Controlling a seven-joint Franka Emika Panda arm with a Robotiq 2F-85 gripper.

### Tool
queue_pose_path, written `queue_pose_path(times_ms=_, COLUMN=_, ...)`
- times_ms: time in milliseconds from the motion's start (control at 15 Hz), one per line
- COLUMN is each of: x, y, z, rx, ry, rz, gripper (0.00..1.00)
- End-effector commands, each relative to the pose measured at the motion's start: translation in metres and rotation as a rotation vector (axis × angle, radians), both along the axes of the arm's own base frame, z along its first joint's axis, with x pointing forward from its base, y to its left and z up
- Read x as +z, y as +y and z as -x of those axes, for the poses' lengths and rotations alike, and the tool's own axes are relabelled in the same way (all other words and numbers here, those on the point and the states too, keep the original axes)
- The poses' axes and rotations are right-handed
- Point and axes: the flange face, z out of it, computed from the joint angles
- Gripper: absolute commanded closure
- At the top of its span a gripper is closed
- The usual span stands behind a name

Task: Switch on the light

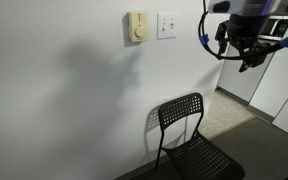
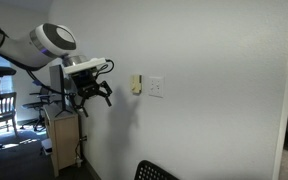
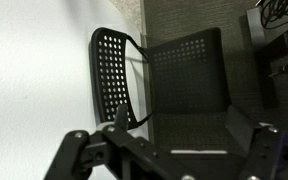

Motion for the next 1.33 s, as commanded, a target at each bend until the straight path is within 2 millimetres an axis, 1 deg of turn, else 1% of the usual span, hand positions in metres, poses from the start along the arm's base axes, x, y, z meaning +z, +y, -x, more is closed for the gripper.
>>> queue_pose_path(times_ms=0, x=0.001, y=-0.008, z=-0.03, rx=-0.037, ry=-0.067, rz=0.008, gripper=0.0)
queue_pose_path(times_ms=200, x=0.001, y=-0.008, z=-0.066, rx=-0.007, ry=-0.123, rz=0.01, gripper=0.0)
queue_pose_path(times_ms=400, x=-0.005, y=-0.002, z=-0.102, rx=0.081, ry=-0.157, rz=0.009, gripper=0.0)
queue_pose_path(times_ms=600, x=-0.005, y=0.011, z=-0.128, rx=0.265, ry=-0.171, rz=-0.014, gripper=0.0)
queue_pose_path(times_ms=733, x=-0.002, y=0.018, z=-0.142, rx=0.335, ry=-0.177, rz=-0.032, gripper=0.0)
queue_pose_path(times_ms=800, x=-0.001, y=0.022, z=-0.146, rx=0.353, ry=-0.166, rz=-0.042, gripper=0.0)
queue_pose_path(times_ms=867, x=-0.004, y=0.02, z=-0.13, rx=0.299, ry=-0.17, rz=-0.03, gripper=0.0)
queue_pose_path(times_ms=1067, x=-0.001, y=0.023, z=-0.14, rx=0.327, ry=-0.168, rz=-0.031, gripper=0.0)
queue_pose_path(times_ms=1133, x=-0.003, y=0.023, z=-0.137, rx=0.322, ry=-0.178, rz=-0.009, gripper=0.0)
queue_pose_path(times_ms=1267, x=-0.003, y=0.013, z=-0.144, rx=0.229, ry=-0.222, rz=0.015, gripper=0.0)
